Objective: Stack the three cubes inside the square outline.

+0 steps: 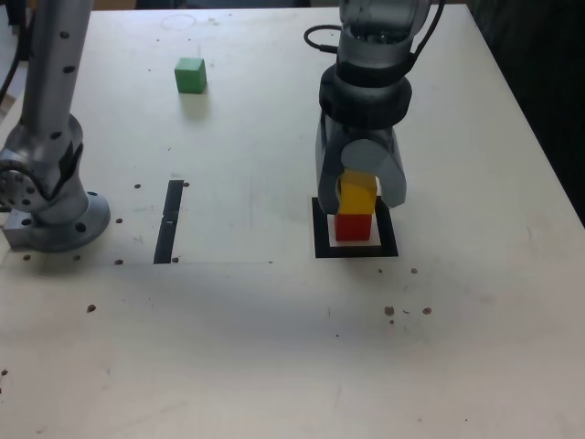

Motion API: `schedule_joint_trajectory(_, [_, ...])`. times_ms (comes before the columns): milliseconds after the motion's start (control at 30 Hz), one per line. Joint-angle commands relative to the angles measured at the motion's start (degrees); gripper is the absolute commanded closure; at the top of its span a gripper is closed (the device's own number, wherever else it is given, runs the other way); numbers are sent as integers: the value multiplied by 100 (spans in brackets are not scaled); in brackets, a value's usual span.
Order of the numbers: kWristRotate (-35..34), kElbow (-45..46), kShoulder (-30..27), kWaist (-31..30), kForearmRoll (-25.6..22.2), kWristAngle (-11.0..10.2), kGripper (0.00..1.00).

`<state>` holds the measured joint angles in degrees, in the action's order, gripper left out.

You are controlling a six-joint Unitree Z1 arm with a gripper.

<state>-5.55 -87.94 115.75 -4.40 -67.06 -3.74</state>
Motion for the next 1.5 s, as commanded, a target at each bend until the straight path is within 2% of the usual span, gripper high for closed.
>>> schedule_joint_trajectory(0, [2, -7, -1, 9, -55, 0, 10])
schedule_joint_trajectory(133, [-30, 7, -65, 10, -168, -14, 2])
schedule_joint_trajectory(233, [-43, -2, -167, 10, -231, -45, 1])
schedule_joint_trajectory(467, [168, -28, -823, 372, -717, -373, 1])
schedule_joint_trajectory(633, [800, 96, -1416, 1150, -988, -597, 1])
schedule_joint_trajectory(867, [1963, 403, -1947, 2579, -1021, -927, 1])
schedule_joint_trajectory(1000, [2691, 446, -1965, 3349, -998, -1099, 1])
schedule_joint_trajectory(1200, [3733, 431, -1932, 4361, -993, -1183, 1])
schedule_joint_trajectory(1467, [4899, 500, -1586, 5493, -861, -1552, 1])
